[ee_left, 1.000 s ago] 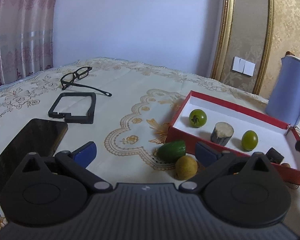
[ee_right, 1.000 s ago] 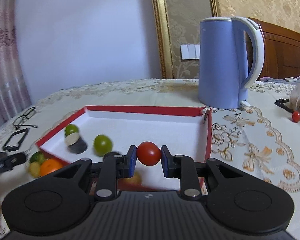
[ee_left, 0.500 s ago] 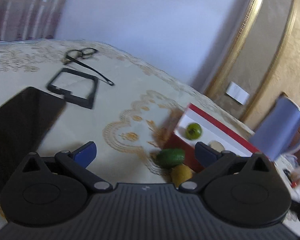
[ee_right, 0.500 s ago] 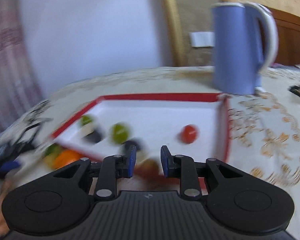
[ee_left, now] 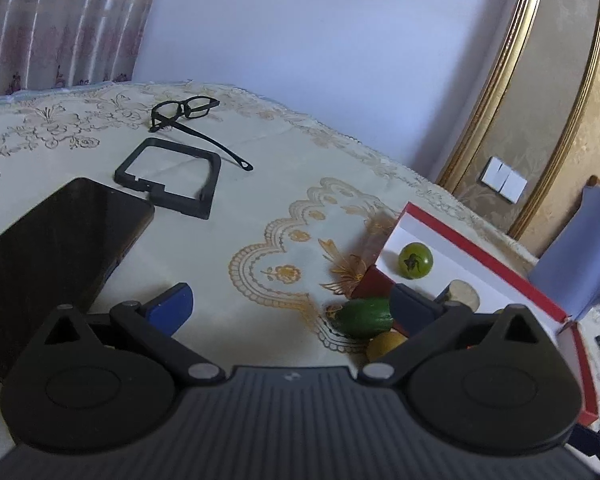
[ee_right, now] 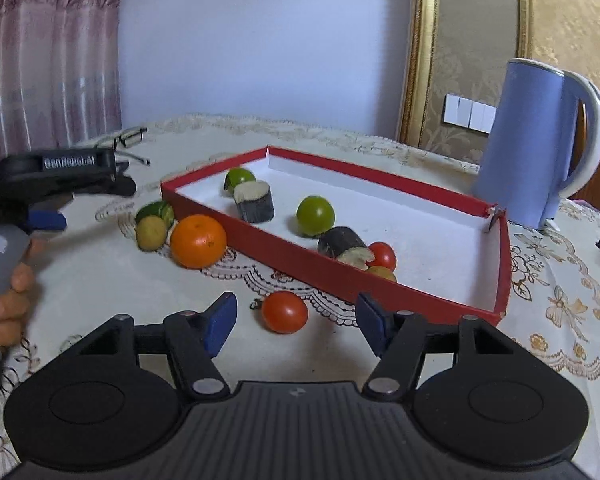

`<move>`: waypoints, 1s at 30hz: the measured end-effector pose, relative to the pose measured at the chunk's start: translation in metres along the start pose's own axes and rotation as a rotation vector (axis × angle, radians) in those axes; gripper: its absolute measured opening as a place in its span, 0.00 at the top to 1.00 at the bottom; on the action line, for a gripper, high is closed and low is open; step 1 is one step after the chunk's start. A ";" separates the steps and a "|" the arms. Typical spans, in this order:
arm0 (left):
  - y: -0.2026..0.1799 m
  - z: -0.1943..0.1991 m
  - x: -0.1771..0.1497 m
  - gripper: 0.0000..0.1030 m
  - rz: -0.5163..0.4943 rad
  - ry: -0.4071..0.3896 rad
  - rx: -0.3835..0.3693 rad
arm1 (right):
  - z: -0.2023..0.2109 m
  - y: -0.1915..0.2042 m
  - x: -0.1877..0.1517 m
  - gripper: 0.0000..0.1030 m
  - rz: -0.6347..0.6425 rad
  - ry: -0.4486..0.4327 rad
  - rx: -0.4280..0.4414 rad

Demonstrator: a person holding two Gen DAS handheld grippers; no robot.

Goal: Organize fruits
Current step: 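Grasp a second red tomato with the right gripper, then grasp the green cucumber chunk with the left gripper while the right gripper holds the tomato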

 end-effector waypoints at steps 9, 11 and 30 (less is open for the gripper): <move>-0.025 0.015 -0.008 0.00 -0.186 -0.122 0.097 | -0.020 -0.005 0.004 0.62 -0.003 0.071 0.036; -0.024 0.016 -0.007 0.00 -0.185 -0.123 0.088 | -0.020 -0.003 0.005 0.69 -0.002 0.081 0.063; -0.028 -0.023 0.014 0.00 -0.294 0.041 0.118 | 0.019 -0.006 -0.010 0.74 -0.161 -0.022 0.169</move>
Point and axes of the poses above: each gripper's, at about its wrist camera, not at the fingertips, and z roughly against the way its jaws point, y to its left, x to its top, the point moved 1 cm from there along -z, roughly the way its jaws point, and after that the axes turned 7 degrees about x, right-handed, at the moved point
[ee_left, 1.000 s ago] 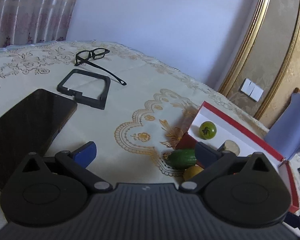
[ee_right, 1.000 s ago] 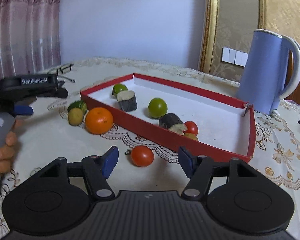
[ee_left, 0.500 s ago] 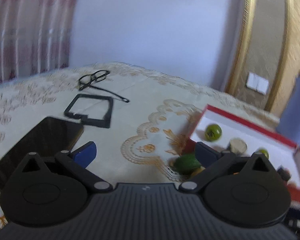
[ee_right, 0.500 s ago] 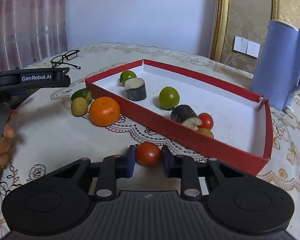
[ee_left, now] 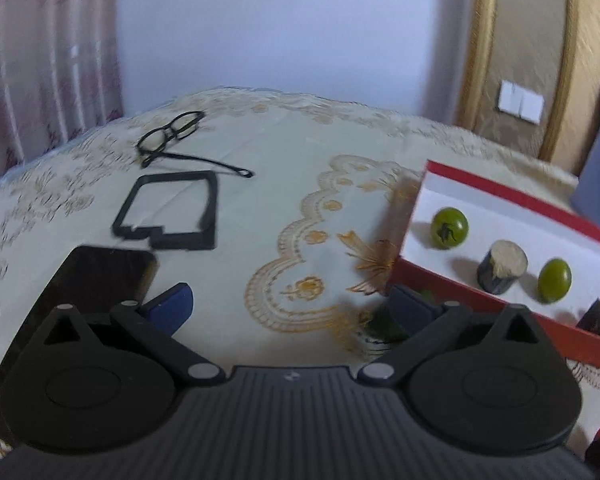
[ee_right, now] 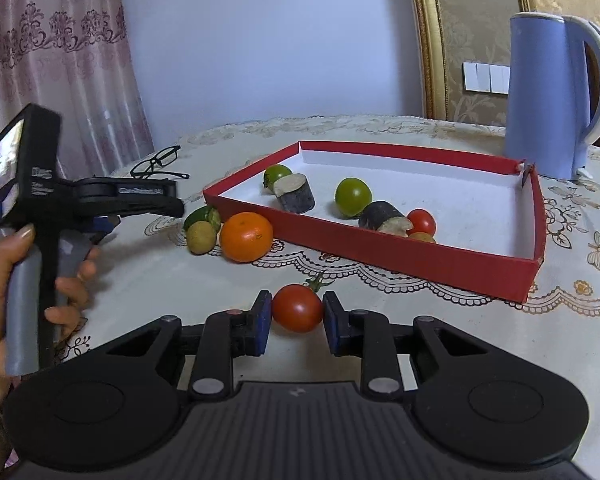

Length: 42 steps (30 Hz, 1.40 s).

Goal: Organize fruits
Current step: 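Grasp the green cucumber chunk with the left gripper while the right gripper holds the tomato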

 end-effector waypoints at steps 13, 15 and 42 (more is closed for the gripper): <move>-0.002 0.001 0.011 0.00 0.045 0.089 -0.118 | 0.007 -0.001 -0.003 0.74 -0.009 -0.020 -0.003; -0.006 0.001 0.012 0.00 0.033 0.093 -0.121 | 0.006 -0.002 -0.003 0.74 -0.014 -0.017 -0.003; -0.005 -0.001 0.012 0.69 0.028 0.110 -0.277 | 0.008 -0.010 -0.003 0.74 -0.068 -0.026 0.005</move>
Point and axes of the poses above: each gripper's, at about its wrist camera, not at the fingertips, and z roughly against the way its jaws point, y to its left, x to its top, the point moved 1 cm from there along -z, roughly the way its jaws point, and after that the axes turned 7 degrees about x, right-handed, at the moved point
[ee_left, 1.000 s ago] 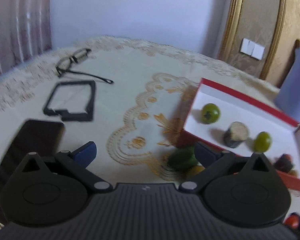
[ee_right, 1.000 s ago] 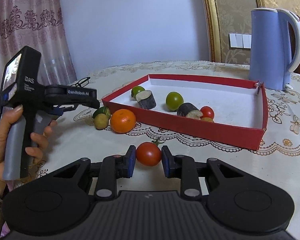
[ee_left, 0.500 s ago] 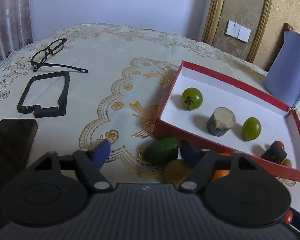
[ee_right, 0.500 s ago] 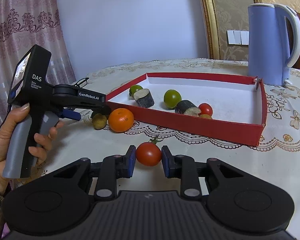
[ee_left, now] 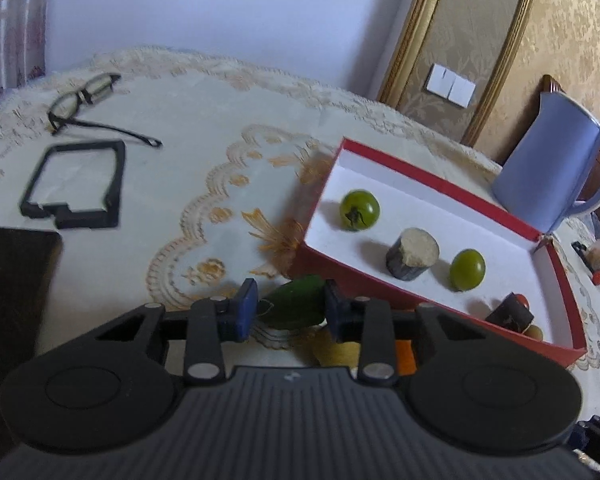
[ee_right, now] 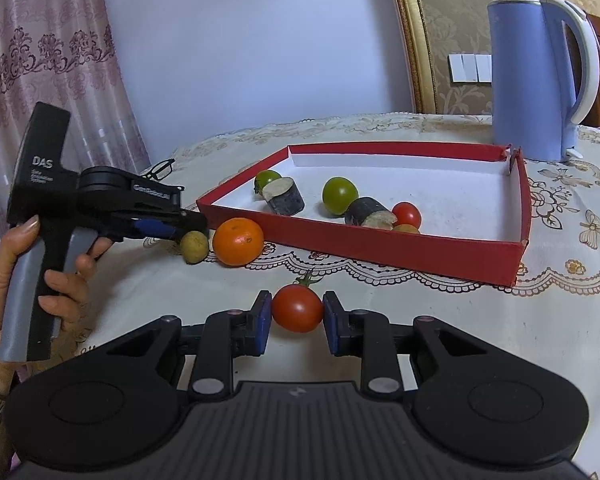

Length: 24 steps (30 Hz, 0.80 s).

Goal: Organize fruits
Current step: 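Grasp the green cucumber chunk with the left gripper while the right gripper holds the tomato, then carry the cucumber chunk into the red box and open the left gripper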

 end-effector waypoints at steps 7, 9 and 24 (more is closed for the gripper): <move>0.005 0.027 0.007 0.69 -0.014 -0.097 0.034 | 0.002 0.004 0.000 0.74 0.018 -0.015 -0.018; 0.001 0.035 0.007 0.69 -0.028 -0.124 0.048 | 0.004 0.006 0.001 0.74 0.022 -0.022 -0.019; -0.069 0.050 -0.011 0.69 -0.210 -0.223 0.104 | 0.039 0.001 -0.002 0.74 0.045 -0.100 -0.102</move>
Point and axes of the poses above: each gripper's, at about its wrist camera, not at the fingertips, and z roughly against the way its jaws point, y to its left, x to its top, the point moved 1 cm from there along -z, roughly the way its jaws point, and after that the axes turned 7 degrees about x, right-handed, at the moved point
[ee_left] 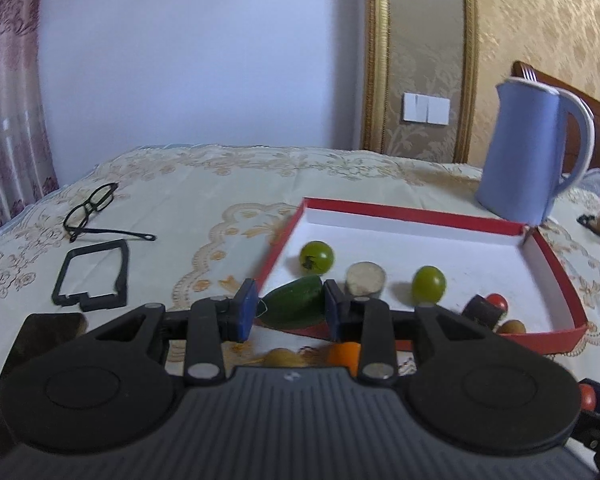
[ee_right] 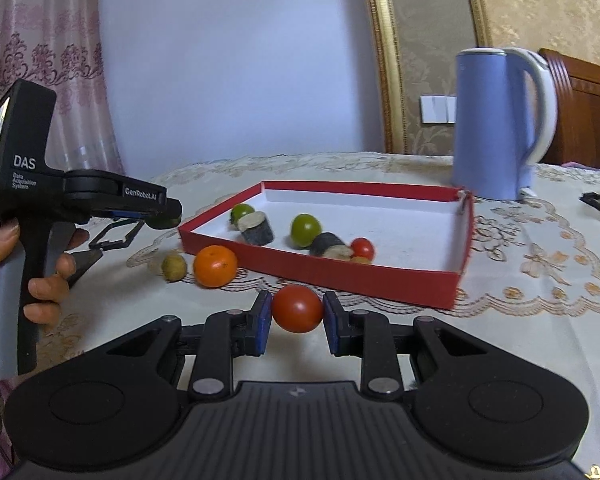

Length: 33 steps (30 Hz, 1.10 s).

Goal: Organize fruits
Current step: 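Carry the cucumber chunk into the red box and open the left gripper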

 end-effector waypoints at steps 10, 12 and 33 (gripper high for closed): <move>-0.043 -0.004 0.005 0.69 -0.077 -0.012 -0.007 | 0.013 -0.021 -0.006 0.74 -0.041 -0.018 -0.018; -0.049 -0.005 0.007 0.69 -0.089 -0.013 -0.010 | 0.015 -0.023 -0.006 0.74 -0.045 -0.022 -0.018; -0.098 -0.046 0.043 0.69 -0.155 -0.001 -0.008 | 0.028 -0.038 -0.008 0.74 -0.082 -0.044 -0.027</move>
Point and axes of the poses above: each gripper's, at about its wrist camera, not at the fingertips, and z roughly against the way its jaws point, y to its left, x to its top, the point moved 1 cm from there along -z, roughly the way its jaws point, and after that the axes turned 7 degrees about x, right-handed, at the moved point
